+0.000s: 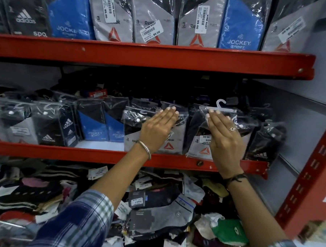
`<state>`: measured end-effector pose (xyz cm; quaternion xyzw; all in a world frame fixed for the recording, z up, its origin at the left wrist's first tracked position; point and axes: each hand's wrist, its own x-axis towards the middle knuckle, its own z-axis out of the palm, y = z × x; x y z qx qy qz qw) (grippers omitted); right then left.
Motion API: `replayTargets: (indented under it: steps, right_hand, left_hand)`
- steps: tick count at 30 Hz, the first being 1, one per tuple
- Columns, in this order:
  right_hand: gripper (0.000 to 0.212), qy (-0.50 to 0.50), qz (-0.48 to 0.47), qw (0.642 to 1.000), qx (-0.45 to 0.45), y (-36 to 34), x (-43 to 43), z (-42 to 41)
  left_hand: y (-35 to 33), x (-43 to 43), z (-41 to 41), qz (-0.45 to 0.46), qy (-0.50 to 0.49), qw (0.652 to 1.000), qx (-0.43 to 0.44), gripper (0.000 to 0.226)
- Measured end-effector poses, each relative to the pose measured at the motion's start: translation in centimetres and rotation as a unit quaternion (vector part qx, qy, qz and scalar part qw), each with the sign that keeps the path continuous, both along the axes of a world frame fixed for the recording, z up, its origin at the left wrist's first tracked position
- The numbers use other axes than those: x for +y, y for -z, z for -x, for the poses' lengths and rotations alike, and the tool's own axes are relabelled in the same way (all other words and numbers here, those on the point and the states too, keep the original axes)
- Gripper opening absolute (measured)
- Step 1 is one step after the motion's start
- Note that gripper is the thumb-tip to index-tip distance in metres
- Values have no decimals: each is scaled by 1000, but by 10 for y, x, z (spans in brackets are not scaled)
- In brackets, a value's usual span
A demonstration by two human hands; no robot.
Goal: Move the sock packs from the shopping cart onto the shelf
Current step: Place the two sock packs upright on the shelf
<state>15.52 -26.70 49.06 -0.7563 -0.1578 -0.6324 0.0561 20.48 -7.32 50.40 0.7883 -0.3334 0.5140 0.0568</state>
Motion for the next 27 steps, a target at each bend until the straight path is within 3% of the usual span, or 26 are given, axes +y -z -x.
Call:
replayTargets:
  steps: [9,14,17,22,27]
  right_hand:
    - [36,-7,14,1000,-7,11,0,-42]
    - [43,-17,19,999,19,8,-1,-53]
    - [46,-19,27,999,41,8,-4,-56]
    - [48,0,20,989,147,24,-2,-44]
    - [52,19,-9,969,245,18,11,-18]
  left_hand:
    - [16,-6,-7,-8,-18,998,66,55]
    - [14,-9,-8,-7,-28,998,61,37]
    - [15,-10,-8,-11,-38,996,81,41]
    - [20,-14,-8,-17,-62,988,138,44]
    - [29,-12,9,4,-85,985,151,62]
